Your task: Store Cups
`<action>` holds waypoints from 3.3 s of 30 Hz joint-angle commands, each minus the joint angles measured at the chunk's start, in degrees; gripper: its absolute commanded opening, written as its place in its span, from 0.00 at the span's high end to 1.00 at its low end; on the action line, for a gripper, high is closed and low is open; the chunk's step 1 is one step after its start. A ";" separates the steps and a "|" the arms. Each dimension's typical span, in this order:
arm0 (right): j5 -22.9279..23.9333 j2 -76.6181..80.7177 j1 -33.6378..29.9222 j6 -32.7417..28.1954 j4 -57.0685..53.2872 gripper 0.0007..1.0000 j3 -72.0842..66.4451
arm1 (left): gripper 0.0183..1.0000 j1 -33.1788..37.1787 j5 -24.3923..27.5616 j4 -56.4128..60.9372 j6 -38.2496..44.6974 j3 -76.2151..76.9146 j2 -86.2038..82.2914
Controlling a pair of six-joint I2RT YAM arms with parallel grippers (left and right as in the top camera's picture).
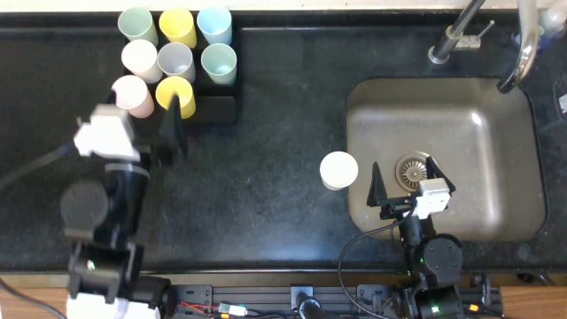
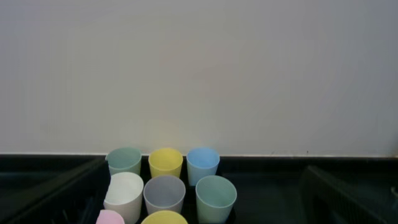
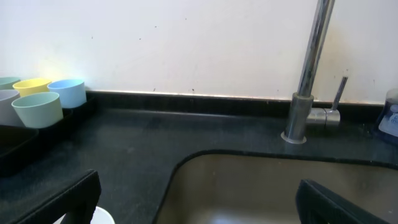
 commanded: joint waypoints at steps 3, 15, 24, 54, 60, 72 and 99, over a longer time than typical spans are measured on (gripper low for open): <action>-0.24 -0.22 0.02 -0.17 0.37 0.00 -0.74 | 0.00 0.52 2.86 4.55 2.78 -16.06 -16.00; -0.22 -0.22 0.02 -0.17 0.37 0.00 -0.74 | 0.00 0.52 2.64 -2.43 6.14 -28.96 -34.71; -0.22 -0.22 0.02 -0.17 0.37 0.00 -0.74 | 0.00 0.59 3.93 -13.35 7.10 -28.96 -34.56; -0.24 -0.22 0.02 -0.20 0.42 0.00 -0.74 | 0.00 0.57 3.93 -13.38 7.10 -28.96 -34.56; -1.57 -0.22 0.02 -0.13 0.85 0.00 -0.72 | 0.00 0.57 3.93 -13.38 7.10 -28.96 -34.56; -5.95 20.81 0.02 3.10 -25.38 0.00 35.80 | 0.00 0.57 3.93 -13.38 7.10 -28.96 -34.56; -15.19 85.81 -0.02 3.28 -75.36 0.00 73.75 | 0.00 0.57 3.93 -13.38 7.10 -28.96 -34.56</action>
